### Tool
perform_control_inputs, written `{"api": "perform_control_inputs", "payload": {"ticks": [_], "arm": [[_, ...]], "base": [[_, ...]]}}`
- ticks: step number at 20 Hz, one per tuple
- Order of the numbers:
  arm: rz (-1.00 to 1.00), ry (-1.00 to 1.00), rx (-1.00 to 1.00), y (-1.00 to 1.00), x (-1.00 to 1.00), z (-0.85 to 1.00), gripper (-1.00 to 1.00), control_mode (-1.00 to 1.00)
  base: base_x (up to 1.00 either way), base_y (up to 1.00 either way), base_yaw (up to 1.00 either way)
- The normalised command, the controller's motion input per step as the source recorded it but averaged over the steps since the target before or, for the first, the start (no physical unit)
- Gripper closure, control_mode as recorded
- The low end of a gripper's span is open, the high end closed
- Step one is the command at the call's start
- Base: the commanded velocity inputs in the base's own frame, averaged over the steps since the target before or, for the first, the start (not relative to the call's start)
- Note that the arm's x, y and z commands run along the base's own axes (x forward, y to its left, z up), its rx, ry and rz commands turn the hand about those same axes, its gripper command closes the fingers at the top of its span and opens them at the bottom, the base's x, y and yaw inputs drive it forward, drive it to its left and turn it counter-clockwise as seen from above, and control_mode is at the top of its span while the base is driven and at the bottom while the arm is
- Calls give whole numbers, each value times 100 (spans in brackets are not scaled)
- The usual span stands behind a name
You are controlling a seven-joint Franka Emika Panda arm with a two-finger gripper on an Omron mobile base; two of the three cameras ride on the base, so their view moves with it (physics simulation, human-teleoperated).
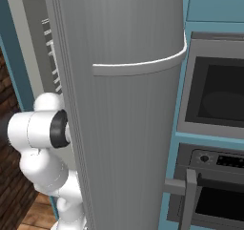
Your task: Fully open the fridge drawer.
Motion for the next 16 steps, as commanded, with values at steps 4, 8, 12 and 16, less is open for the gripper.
{"api": "perform_control_inputs", "payload": {"ticks": [4, 8, 12, 16], "arm": [[0, 11, 0, -42, -100, -61, -100, -100], [0, 12, 0, -40, -100, -63, -100, -100], [0, 13, 0, -37, -100, -63, -100, -100], [0, 15, 0, -31, -100, -63, -100, -100]], "base": [[0, 0, 0], [0, 0, 0], [0, 0, 0], [0, 0, 0]]}}
